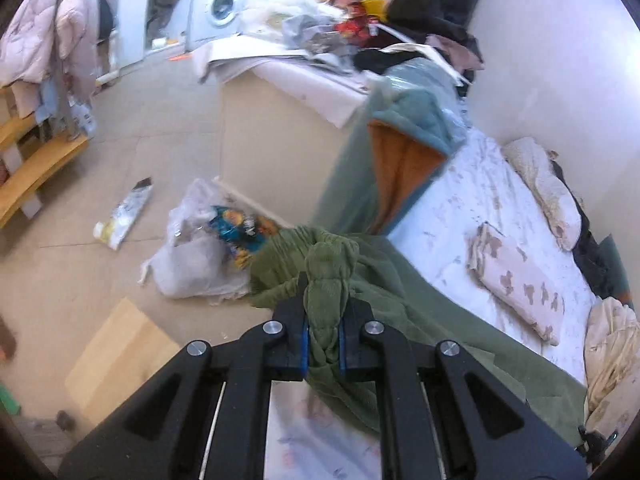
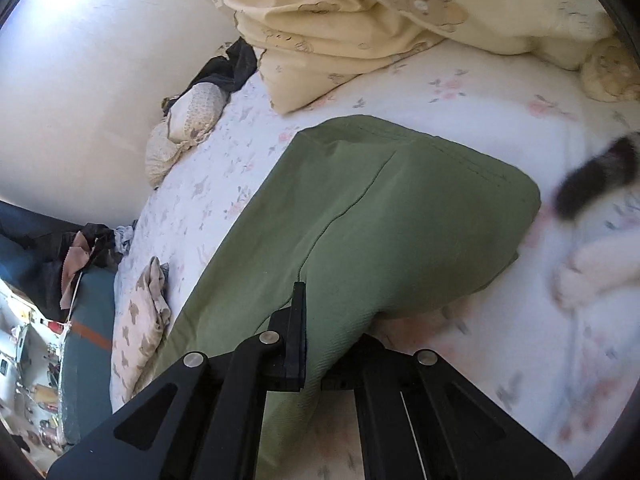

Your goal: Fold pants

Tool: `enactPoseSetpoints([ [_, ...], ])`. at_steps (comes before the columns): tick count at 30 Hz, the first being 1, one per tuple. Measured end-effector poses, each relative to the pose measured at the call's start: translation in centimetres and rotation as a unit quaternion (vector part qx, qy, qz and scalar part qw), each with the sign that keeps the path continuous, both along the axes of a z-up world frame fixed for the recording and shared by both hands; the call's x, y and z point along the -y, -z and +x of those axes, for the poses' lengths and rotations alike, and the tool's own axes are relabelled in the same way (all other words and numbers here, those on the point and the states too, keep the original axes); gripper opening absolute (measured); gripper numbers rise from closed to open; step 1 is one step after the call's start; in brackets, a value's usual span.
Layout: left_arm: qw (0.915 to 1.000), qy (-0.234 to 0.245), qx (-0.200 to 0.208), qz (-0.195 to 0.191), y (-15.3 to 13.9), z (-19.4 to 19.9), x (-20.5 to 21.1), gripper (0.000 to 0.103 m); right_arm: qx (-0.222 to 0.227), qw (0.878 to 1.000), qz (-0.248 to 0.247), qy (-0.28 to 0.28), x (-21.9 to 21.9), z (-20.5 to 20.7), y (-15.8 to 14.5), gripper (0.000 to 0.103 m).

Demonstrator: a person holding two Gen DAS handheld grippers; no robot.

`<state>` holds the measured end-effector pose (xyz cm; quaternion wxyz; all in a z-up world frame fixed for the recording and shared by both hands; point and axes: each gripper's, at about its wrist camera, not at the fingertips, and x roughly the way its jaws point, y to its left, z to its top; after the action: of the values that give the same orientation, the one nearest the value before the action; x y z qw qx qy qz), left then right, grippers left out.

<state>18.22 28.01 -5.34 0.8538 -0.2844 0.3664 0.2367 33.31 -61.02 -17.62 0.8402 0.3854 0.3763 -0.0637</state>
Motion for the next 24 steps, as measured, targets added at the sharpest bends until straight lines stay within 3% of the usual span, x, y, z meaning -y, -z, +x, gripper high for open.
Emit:
enactPoseSetpoints([
  [4,0.9994,0.014,-0.032,0.000,-0.3,-2.2,-1.2,0.007,-0.028,0.999,-0.016,0.001,-0.4,-3.8,-1.3,0.002],
  [7,0.9979,-0.001,-0.052,-0.038,0.9,-3.9,-2.3,0.007,-0.054,0.998,-0.020,0.012,-0.5,-7.1,-1.8,0.002],
  [12,0.9951,0.002,-0.076,-0.063,2.3,-7.0,-3.4,0.007,-0.101,0.994,-0.040,0.022,-1.4,-13.1,-3.3,0.002],
  [17,0.9914,0.014,-0.092,-0.092,1.4,-12.7,-4.8,0.007,-0.158,0.986,-0.054,0.014,-1.4,-18.4,-5.1,0.002],
  [20,0.9871,0.007,-0.133,-0.089,3.0,-14.1,-4.9,0.008,-0.211,0.975,-0.069,-0.011,-1.9,-20.0,-3.7,0.003],
  [24,0.9789,0.004,-0.187,-0.081,5.7,-13.3,-4.3,0.008,-0.321,0.945,-0.050,-0.037,-2.1,-20.5,2.0,0.021],
])
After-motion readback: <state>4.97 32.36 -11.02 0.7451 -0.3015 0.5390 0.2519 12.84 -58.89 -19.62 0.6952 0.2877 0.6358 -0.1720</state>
